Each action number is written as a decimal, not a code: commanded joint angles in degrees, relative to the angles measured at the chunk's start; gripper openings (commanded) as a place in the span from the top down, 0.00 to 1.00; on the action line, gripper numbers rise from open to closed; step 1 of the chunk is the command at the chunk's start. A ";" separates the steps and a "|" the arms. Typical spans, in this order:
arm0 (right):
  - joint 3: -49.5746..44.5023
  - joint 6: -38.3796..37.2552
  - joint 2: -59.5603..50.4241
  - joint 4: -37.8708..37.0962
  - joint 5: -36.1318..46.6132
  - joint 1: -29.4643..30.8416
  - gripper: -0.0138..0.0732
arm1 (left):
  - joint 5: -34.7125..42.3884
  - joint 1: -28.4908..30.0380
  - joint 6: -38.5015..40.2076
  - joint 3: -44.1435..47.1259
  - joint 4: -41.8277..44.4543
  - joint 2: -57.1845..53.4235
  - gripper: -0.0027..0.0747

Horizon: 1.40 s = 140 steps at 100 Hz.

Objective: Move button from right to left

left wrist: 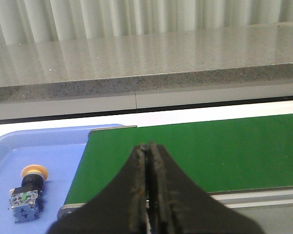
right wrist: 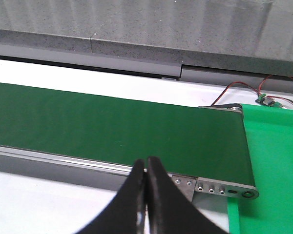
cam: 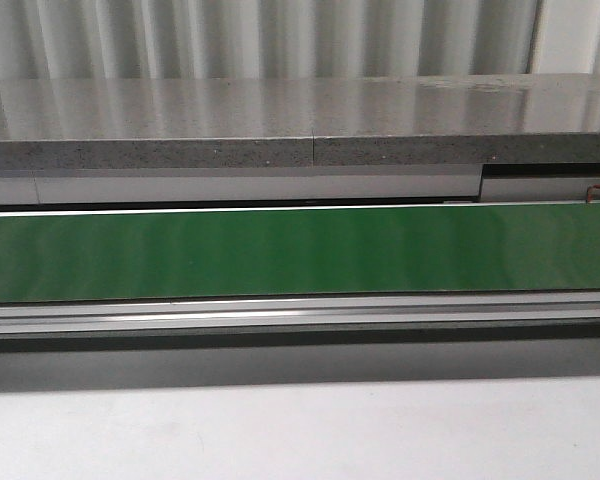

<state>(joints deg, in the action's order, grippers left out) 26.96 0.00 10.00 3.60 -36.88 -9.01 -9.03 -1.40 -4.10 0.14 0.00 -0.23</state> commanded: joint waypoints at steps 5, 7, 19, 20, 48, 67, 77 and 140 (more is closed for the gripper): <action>1.23 0.53 0.77 -0.22 4.74 -0.09 0.92 | 4.50 -0.13 0.17 2.34 -0.79 -1.81 0.99; 1.23 0.53 0.77 -0.22 4.74 -0.09 0.92 | 4.50 -0.13 0.17 2.34 -0.79 -1.81 0.99; 1.12 0.53 0.66 -2.80 8.77 0.48 0.92 | 4.50 -0.13 0.17 2.34 -0.79 -1.81 0.99; 1.07 0.53 0.66 -3.20 9.13 0.56 0.92 | 4.50 -0.13 0.17 2.34 -0.79 -1.81 0.99; -7.61 0.53 0.66 -3.60 28.05 8.16 0.92 | 4.50 -0.13 0.17 2.34 -0.79 -1.81 0.99; -16.27 0.53 -0.04 -4.04 35.77 12.39 0.92 | 4.50 -0.13 0.17 2.34 -0.79 -1.81 0.99; -20.77 0.53 -3.12 -4.76 35.91 13.07 0.92 | 4.50 -0.13 0.17 2.34 -0.79 -1.81 0.99; -27.32 0.00 -11.74 -4.70 34.96 13.44 0.92 | 4.50 -0.13 0.17 2.34 -0.79 -1.81 0.99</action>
<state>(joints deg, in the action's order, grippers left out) -1.58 0.00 -0.61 -0.53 -6.77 4.07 -8.93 -1.40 -4.10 0.14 0.00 -0.23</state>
